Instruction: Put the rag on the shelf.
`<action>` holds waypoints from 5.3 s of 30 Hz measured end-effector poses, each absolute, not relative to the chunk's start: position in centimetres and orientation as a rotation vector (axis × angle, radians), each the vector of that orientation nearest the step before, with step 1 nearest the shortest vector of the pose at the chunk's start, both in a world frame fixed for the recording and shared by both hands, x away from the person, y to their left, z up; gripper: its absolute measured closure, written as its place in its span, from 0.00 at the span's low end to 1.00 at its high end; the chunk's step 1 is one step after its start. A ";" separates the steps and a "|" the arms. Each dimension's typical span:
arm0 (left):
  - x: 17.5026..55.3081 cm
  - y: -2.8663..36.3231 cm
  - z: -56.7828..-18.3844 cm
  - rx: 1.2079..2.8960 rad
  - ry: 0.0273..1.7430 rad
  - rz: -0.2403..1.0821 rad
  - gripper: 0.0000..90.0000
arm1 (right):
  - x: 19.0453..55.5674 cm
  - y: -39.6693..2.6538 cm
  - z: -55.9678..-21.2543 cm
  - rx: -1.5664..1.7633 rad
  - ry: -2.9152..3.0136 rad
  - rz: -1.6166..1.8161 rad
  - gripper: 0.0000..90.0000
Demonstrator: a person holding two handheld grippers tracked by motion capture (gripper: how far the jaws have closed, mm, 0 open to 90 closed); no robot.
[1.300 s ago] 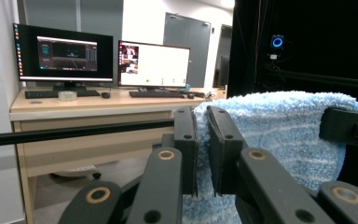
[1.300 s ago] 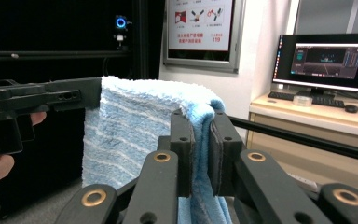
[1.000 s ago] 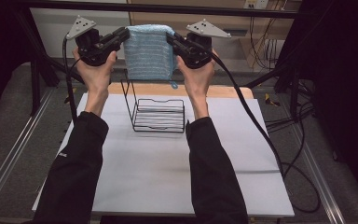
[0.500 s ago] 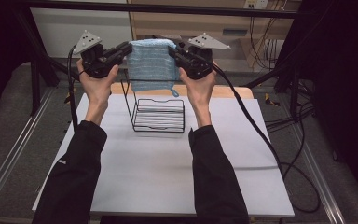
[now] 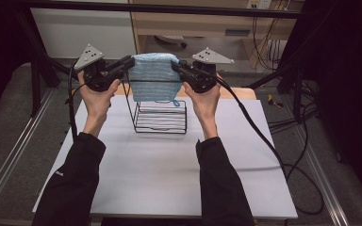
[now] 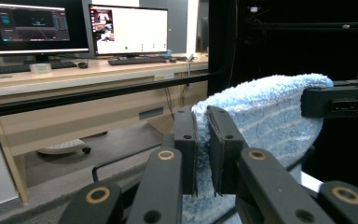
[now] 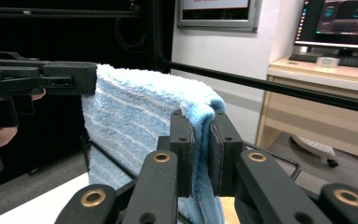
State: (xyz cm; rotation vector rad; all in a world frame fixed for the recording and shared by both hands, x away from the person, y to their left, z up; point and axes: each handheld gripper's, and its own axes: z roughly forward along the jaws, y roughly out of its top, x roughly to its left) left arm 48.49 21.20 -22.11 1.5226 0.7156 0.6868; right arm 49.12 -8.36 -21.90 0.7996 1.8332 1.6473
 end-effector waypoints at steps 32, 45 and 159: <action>45.2 22.3 -22.7 1.622 0.778 0.573 0.85 | 46.8 -8.6 -23.5 0.722 2.001 1.591 0.90; 47.5 22.0 -19.3 1.685 0.848 0.512 0.96 | 46.5 -8.6 -24.0 0.692 2.009 1.580 0.90; 41.6 24.9 -29.8 1.912 0.826 0.513 0.24 | 42.6 -16.4 -27.3 0.926 2.097 1.553 0.13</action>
